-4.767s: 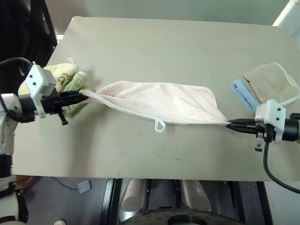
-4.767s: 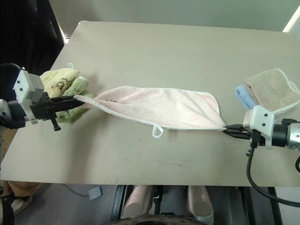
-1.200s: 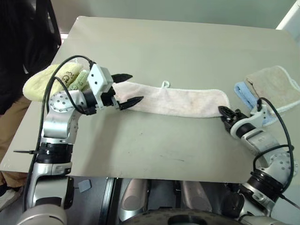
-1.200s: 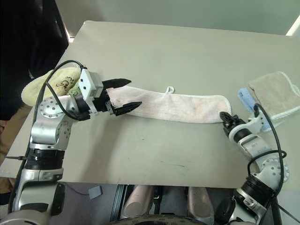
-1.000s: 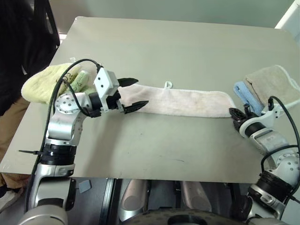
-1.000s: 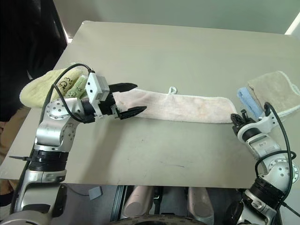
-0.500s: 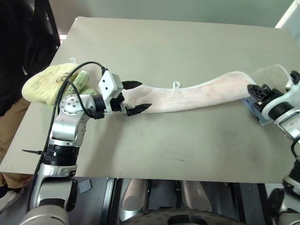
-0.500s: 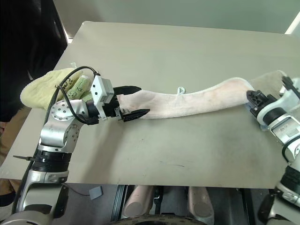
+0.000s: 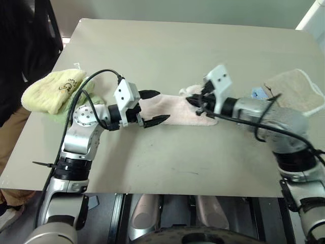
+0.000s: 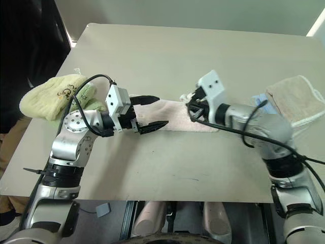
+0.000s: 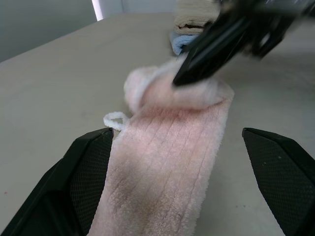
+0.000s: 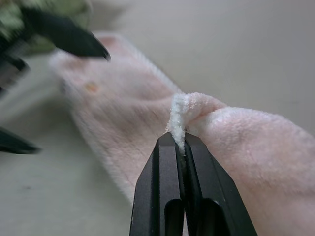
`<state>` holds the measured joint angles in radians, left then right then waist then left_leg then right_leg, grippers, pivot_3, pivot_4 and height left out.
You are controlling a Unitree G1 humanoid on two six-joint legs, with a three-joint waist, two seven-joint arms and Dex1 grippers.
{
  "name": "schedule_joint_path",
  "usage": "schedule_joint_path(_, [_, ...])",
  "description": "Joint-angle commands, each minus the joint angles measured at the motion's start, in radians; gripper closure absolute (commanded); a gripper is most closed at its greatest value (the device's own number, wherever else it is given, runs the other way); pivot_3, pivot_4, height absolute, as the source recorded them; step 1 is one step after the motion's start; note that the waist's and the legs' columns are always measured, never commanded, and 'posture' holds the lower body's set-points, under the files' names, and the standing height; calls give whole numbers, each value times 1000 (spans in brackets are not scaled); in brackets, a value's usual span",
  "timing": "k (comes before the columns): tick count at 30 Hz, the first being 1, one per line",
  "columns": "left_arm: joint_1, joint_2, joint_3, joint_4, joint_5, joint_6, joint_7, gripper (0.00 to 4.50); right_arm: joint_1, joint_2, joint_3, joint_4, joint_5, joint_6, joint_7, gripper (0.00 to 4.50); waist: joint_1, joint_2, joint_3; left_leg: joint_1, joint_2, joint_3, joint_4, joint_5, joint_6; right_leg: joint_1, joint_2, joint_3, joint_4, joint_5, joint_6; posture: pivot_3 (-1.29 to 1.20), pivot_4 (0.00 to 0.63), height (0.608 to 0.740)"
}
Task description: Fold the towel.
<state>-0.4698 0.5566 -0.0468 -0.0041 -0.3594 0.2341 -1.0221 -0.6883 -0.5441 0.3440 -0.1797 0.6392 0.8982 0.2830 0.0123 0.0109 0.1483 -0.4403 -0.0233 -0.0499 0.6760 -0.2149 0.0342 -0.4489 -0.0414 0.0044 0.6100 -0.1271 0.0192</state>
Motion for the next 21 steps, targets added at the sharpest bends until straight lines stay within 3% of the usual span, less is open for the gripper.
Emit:
schedule_joint_path(1, [23,9,27,-62,-7,0,22,0,-5,38,11,58,-93,-52,48,4475,0,0,0,0,0,0,0,0,0,-1,0,0,0,0,0,0,150,736])
schedule_joint_path(2, [33,14,32,-73,-10,5,26,0,0,47,8,61,-103,-52,59,4475,0,0,0,-1,0,1,0,0,0,-2,0,0,0,0,0,0,150,736])
schedule_joint_path(5, [63,27,41,-99,-16,13,39,0,21,72,-30,55,-105,-35,84,3803,-2,0,0,-4,0,1,0,-1,-1,-5,0,0,0,0,-1,0,150,736])
schedule_joint_path(15, [85,23,40,-121,-26,34,60,0,76,120,-253,-140,54,61,137,311,-2,0,0,-4,0,1,0,1,-4,-5,0,-1,1,1,-5,0,150,736])
schedule_joint_path(18, [92,25,50,-119,-32,41,65,0,82,124,-330,-177,90,79,117,311,-2,0,0,-4,0,1,0,1,-4,-5,0,-1,1,1,-5,0,150,736])
schedule_joint_path(21, [107,27,85,-115,-55,60,82,0,85,92,-336,-148,6,31,103,503,-3,0,0,-4,0,1,0,1,-4,-5,0,-1,1,1,-5,0,150,736])
